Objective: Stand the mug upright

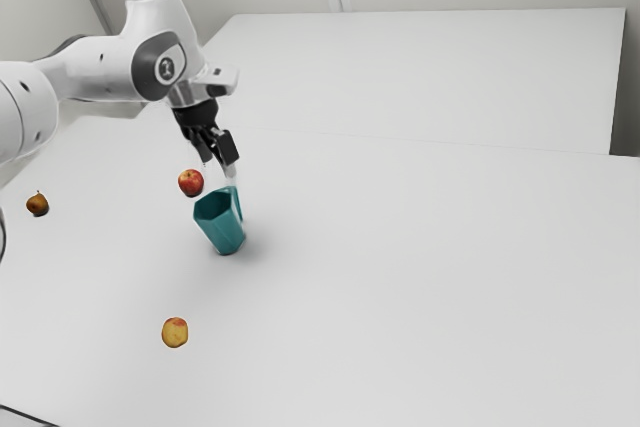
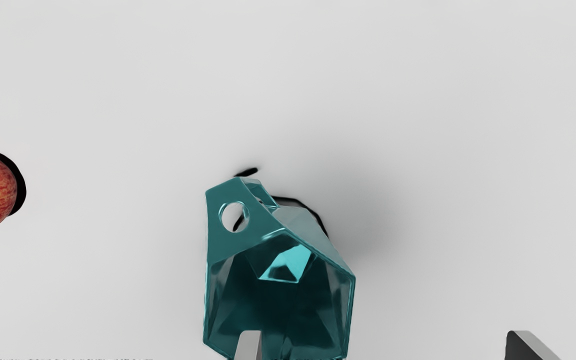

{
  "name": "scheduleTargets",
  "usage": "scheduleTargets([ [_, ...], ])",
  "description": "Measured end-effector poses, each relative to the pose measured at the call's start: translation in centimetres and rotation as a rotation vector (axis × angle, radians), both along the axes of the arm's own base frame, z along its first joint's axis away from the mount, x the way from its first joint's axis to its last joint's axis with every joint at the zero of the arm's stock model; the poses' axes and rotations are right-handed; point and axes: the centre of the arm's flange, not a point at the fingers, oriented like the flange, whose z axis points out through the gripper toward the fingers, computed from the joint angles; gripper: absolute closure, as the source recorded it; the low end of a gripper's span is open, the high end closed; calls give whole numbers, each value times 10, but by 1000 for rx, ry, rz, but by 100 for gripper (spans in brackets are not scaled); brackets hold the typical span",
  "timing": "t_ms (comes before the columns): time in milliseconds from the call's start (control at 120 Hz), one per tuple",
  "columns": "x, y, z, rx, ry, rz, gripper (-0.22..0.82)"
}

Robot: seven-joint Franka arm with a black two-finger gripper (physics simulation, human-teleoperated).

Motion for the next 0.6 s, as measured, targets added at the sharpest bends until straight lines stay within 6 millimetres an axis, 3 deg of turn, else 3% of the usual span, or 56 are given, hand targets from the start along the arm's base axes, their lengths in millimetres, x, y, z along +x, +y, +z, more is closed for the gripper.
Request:
scheduleTargets([
  [158,-4,-2,71,-19,-53,83,3],
  [317,-24,-4,118,-26,-91,142,2],
  [417,-36,-5,136,-28,-93,171,1],
  [600,-45,-7,141,-29,-71,212,0],
])
